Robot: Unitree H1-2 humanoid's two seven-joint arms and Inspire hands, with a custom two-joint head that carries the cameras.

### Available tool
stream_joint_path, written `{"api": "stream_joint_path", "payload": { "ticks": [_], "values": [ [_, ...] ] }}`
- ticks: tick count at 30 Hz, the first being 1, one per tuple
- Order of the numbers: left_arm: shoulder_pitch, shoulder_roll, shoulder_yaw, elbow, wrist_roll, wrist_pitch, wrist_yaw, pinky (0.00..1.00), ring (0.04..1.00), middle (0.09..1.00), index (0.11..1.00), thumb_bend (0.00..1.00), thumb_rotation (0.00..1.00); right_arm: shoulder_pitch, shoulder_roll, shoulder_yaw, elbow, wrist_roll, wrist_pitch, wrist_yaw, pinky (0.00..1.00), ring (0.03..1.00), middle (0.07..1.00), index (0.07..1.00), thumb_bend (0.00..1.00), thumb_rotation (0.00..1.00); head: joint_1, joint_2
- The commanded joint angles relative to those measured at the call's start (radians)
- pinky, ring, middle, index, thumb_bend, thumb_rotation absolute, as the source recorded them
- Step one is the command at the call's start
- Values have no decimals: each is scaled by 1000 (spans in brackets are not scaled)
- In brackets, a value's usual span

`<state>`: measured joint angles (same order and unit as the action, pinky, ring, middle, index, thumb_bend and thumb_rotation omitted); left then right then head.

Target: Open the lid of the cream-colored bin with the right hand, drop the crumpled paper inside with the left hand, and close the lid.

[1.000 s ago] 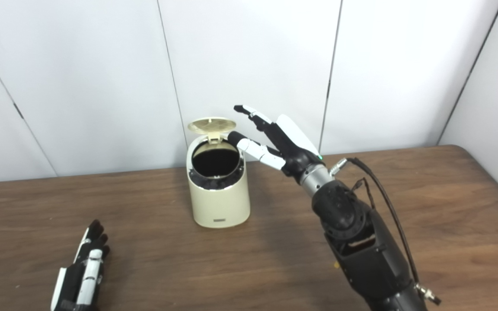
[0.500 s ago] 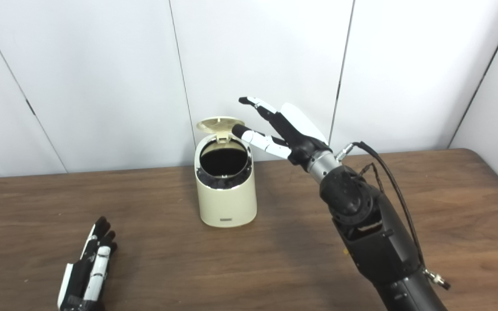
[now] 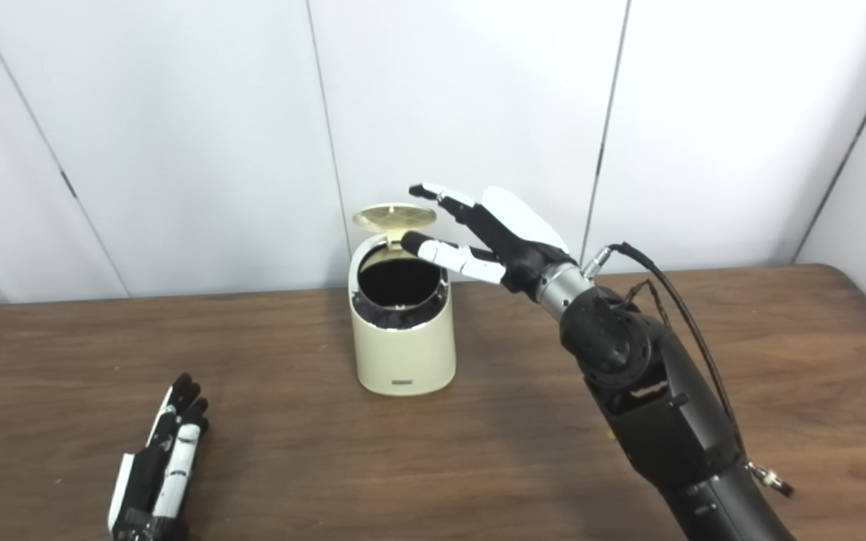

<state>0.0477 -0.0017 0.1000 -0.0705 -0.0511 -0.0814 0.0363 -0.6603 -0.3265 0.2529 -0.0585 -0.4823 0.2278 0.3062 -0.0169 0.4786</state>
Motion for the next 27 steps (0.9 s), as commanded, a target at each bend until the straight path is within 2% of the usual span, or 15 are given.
{"api": "stream_joint_path", "payload": {
  "ticks": [1, 10, 17, 23, 27],
  "values": [
    [25, -16, 0, 72, -9, -26, 6, 977, 964, 975, 992, 443, 705, -67, -1, -2, -6, -13, -40, -17, 897, 942, 934, 909, 520, 1000, 2, -6],
    [37, -21, 0, 40, 5, -19, 15, 983, 974, 974, 986, 443, 712, -76, 8, 6, -22, -39, -29, -13, 905, 950, 936, 909, 511, 1000, 7, -12],
    [32, -15, 1, 34, 3, -16, 8, 978, 972, 976, 993, 427, 714, -87, 10, 20, -33, -68, -23, 0, 896, 948, 934, 907, 504, 1000, -8, 23],
    [21, -7, 0, 56, 2, -25, 1, 988, 971, 977, 996, 478, 710, -89, -14, 57, -55, -155, -19, 12, 898, 965, 938, 905, 582, 1000, -15, 35],
    [14, -6, 0, 72, 4, -31, 4, 989, 970, 977, 998, 481, 712, -73, -21, 65, -76, -186, -22, 18, 919, 987, 942, 899, 596, 1000, -23, 20]
  ]
}}
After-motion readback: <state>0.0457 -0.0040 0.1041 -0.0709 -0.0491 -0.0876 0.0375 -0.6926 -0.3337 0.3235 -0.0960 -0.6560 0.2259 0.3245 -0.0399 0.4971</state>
